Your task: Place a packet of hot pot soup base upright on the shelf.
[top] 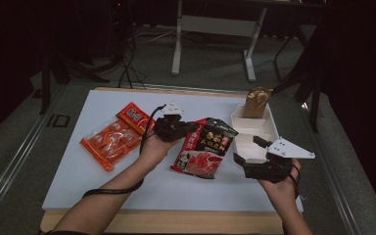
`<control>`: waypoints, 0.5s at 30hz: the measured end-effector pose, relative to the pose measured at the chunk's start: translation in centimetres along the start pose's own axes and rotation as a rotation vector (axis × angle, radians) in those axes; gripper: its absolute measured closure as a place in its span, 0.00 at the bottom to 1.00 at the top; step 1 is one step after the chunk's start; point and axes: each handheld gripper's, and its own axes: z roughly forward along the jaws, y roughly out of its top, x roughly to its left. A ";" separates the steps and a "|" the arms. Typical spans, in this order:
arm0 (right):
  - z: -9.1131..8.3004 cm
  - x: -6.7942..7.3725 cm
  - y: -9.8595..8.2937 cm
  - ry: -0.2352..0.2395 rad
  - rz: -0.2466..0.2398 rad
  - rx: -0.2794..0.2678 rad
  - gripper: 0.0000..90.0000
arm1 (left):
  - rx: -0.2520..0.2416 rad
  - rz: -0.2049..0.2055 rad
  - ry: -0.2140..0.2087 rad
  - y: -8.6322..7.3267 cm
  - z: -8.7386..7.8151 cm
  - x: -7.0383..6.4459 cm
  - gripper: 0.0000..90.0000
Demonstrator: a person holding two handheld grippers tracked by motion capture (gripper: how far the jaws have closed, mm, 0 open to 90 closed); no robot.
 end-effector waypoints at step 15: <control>1.5 -1.2 1.6 0.027 0.031 0.014 0.23 | -0.097 -0.036 -0.119 0.3 -1.1 0.6 0.96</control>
